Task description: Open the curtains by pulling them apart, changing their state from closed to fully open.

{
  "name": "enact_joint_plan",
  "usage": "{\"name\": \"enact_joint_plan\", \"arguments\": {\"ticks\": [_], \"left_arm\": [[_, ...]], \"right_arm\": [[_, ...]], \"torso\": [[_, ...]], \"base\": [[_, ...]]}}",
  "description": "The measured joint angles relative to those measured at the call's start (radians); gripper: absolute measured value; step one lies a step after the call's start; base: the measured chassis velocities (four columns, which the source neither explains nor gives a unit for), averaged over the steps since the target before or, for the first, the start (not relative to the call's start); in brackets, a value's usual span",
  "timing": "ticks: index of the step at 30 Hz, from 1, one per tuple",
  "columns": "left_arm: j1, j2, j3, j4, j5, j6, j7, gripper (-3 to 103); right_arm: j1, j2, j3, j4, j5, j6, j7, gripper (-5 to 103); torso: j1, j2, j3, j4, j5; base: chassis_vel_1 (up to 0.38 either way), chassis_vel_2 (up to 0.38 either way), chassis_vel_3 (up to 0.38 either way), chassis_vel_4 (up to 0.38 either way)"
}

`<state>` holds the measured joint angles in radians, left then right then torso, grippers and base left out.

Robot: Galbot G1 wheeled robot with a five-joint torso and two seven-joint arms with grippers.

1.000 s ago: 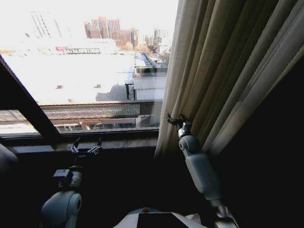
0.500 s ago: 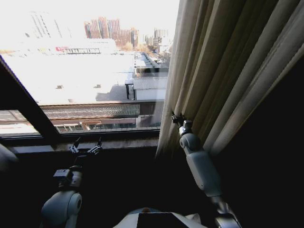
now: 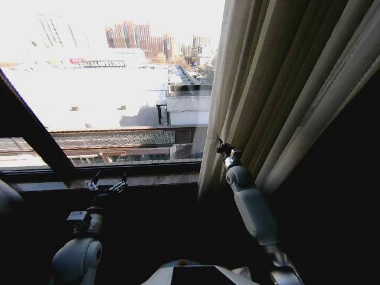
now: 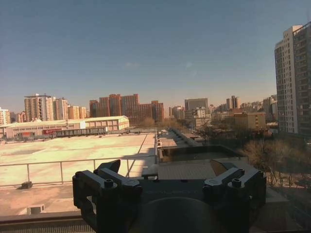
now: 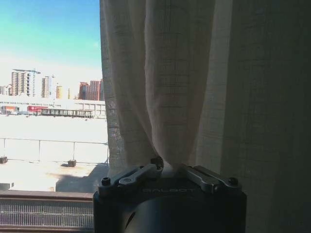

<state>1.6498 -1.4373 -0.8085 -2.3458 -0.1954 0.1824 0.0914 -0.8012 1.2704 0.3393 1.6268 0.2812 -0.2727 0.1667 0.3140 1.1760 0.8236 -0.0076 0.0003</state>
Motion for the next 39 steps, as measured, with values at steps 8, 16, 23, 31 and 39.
{"name": "enact_joint_plan", "arguments": {"ticks": [8,16,23,31,39], "left_arm": [[0.001,0.002,0.000,0.003,-0.003,-0.002,0.001,100],[0.000,0.004,0.000,0.001,-0.003,-0.002,0.001,100],[0.001,0.007,0.000,-0.003,-0.005,-0.002,0.001,100],[0.004,0.007,-0.002,-0.003,-0.007,-0.010,0.001,100],[0.004,0.010,-0.007,0.002,-0.008,-0.015,0.000,100]], "right_arm": [[0.004,-0.031,0.023,0.094,0.034,-0.026,0.032,0],[-0.003,-0.071,0.079,0.113,0.046,-0.032,0.037,0],[0.009,-0.094,0.123,0.078,0.071,-0.054,0.040,0],[0.009,-0.092,0.125,0.082,0.085,-0.075,0.040,0],[0.004,-0.087,0.117,0.086,0.085,-0.075,0.039,0]], "torso": [[0.000,0.000,0.000,0.0001,0.0000],[0.000,0.000,0.000,0.0000,-0.0001],[0.000,0.000,0.000,-0.0001,0.0001],[0.000,0.000,0.000,0.0001,0.0000],[0.000,0.000,0.000,0.0000,-0.0002]], "base": [[0.000,0.000,0.000,0.000],[0.000,0.000,0.000,0.000],[0.000,0.000,0.000,0.000],[0.000,0.000,0.000,0.000],[-0.058,-0.043,0.068,0.047]]}}
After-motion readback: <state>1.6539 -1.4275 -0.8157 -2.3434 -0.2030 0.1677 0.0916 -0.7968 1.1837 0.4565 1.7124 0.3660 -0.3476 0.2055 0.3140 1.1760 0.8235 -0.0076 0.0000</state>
